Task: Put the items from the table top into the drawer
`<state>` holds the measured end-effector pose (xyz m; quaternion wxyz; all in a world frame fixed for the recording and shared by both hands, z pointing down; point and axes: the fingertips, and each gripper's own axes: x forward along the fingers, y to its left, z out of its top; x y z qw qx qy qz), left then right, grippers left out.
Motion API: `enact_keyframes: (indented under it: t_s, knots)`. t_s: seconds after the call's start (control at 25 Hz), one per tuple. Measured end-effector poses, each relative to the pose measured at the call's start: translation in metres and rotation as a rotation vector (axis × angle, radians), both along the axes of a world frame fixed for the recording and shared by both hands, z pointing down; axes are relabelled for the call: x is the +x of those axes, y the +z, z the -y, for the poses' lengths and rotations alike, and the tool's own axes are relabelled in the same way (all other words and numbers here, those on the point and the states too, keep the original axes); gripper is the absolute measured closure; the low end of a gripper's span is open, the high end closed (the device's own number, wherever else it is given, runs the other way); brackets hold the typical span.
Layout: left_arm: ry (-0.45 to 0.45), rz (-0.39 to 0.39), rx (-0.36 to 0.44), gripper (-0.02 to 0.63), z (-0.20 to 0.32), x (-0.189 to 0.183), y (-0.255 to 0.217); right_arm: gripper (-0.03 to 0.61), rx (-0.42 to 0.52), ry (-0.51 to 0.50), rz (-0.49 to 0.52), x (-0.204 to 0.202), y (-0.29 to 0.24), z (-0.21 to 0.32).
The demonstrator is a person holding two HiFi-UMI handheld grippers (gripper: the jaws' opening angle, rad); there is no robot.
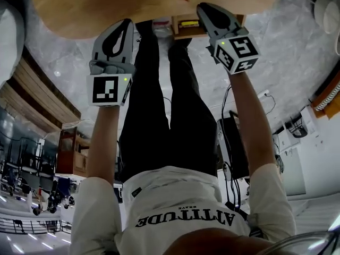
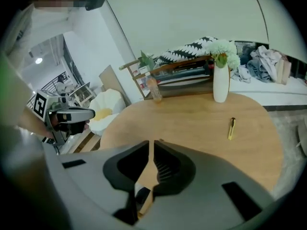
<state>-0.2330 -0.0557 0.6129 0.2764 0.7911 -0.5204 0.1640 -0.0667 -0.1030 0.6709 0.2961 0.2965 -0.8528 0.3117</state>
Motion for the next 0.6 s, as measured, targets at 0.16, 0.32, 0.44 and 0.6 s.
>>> enact_keyframes:
  t_s: [0.16, 0.32, 0.44, 0.6]
  knots:
    - [0.002, -0.017, -0.038, 0.592, 0.002, -0.004, 0.029, 0.525, -0.004, -0.020, -0.035, -0.006, 0.034, 0.004]
    - [0.034, -0.039, -0.047, 0.592, 0.002, -0.001, 0.058, 0.506, -0.025, -0.029, -0.065, -0.005, 0.066, 0.005]
    - [0.052, -0.033, -0.052, 0.591, 0.002, -0.004, 0.071, 0.488, -0.034, -0.050, -0.095, -0.009, 0.085, 0.003]
    - [0.057, -0.051, -0.067, 0.592, 0.006, -0.001, 0.086, 0.468, -0.091, -0.048, -0.117, -0.010, 0.123, 0.003]
